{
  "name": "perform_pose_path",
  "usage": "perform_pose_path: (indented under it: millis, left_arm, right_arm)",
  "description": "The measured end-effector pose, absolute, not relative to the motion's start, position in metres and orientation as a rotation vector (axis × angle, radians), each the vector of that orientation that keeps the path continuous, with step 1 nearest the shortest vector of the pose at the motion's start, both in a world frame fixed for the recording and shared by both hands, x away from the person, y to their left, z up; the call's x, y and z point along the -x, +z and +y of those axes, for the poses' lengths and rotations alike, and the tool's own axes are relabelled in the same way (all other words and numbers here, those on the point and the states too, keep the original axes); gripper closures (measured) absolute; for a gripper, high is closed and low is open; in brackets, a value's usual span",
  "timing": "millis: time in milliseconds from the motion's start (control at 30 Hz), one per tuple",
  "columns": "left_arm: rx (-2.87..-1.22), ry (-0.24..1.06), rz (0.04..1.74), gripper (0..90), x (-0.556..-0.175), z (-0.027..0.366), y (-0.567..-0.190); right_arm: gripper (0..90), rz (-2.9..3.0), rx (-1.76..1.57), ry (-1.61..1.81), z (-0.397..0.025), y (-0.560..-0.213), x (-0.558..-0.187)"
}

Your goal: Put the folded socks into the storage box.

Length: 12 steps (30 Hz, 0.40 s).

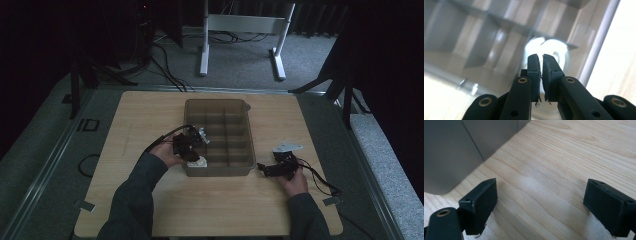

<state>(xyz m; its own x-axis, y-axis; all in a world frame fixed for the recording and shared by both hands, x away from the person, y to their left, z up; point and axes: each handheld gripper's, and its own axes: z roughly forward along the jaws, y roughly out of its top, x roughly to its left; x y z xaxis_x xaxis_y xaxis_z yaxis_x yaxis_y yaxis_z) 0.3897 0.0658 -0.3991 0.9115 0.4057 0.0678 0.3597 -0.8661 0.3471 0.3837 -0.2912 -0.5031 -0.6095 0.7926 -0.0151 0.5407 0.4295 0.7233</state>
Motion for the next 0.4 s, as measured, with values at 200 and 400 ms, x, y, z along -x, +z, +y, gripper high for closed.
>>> perform_pose_path:
  millis: [200, 400]
  left_arm:
    - [-2.654, 0.225, 0.637, 84.5, -0.389, 0.088, -0.395]
    - [-2.584, 0.269, 0.707, 83.8, -0.389, 0.104, -0.393]
  right_arm:
    - [11.6, 2.334, -1.140, 0.988, -0.291, -0.503, -0.384]
    - [11.6, 2.334, -1.140, 0.988, -0.291, -0.503, -0.384]
